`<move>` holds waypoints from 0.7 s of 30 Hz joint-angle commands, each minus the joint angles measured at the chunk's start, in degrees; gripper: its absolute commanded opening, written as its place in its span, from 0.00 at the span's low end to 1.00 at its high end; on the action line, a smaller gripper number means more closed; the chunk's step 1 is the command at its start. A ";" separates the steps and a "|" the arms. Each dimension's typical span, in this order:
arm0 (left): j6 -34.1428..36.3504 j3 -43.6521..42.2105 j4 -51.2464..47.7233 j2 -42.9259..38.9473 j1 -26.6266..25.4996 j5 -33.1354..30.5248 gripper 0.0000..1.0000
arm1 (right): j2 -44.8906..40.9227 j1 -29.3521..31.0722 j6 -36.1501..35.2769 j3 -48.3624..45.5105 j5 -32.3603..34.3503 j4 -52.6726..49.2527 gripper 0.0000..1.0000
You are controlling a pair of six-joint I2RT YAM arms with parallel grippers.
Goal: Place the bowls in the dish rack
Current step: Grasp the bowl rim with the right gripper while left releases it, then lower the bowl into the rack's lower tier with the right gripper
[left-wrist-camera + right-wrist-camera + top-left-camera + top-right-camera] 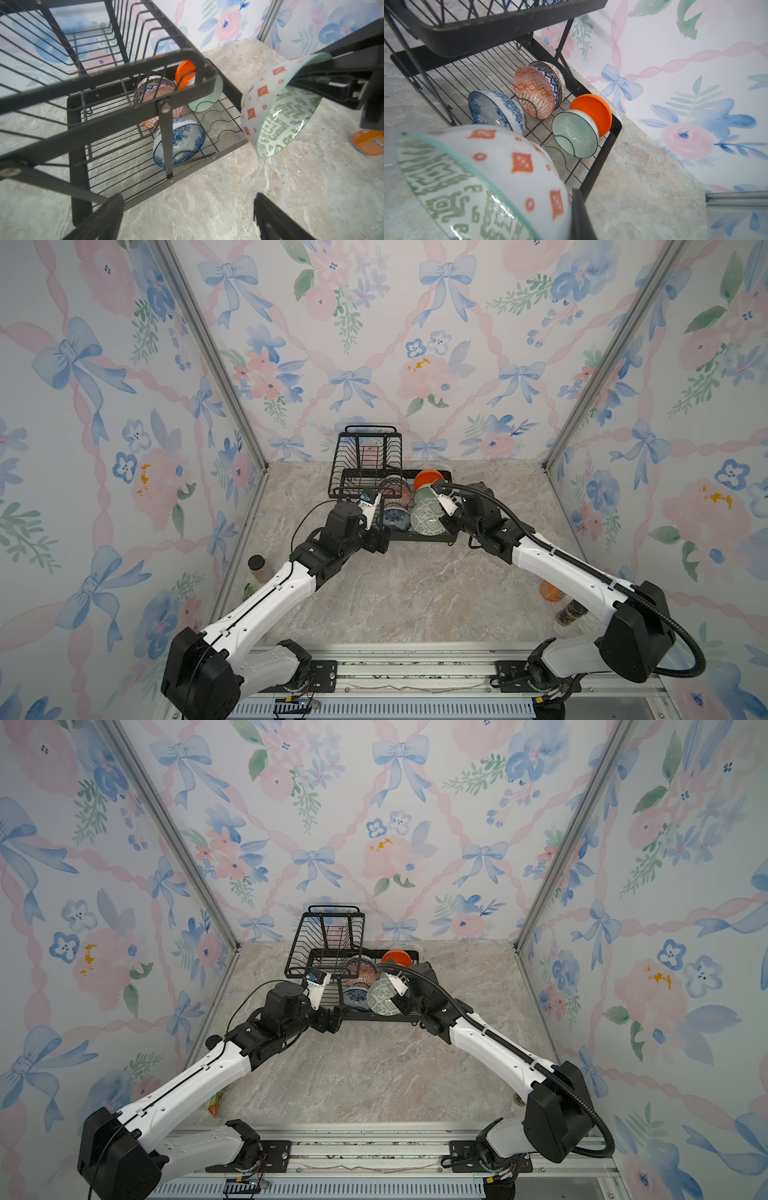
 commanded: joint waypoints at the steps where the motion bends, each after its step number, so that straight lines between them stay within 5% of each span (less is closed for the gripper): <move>1: -0.57 -1.34 -1.04 -2.69 1.59 1.18 0.98 | 2.38 -0.92 -5.30 1.26 4.20 8.49 0.00; 21: -0.16 -2.42 -2.02 -4.44 4.77 3.71 0.98 | 13.30 -4.00 -20.25 -7.19 6.67 32.11 0.00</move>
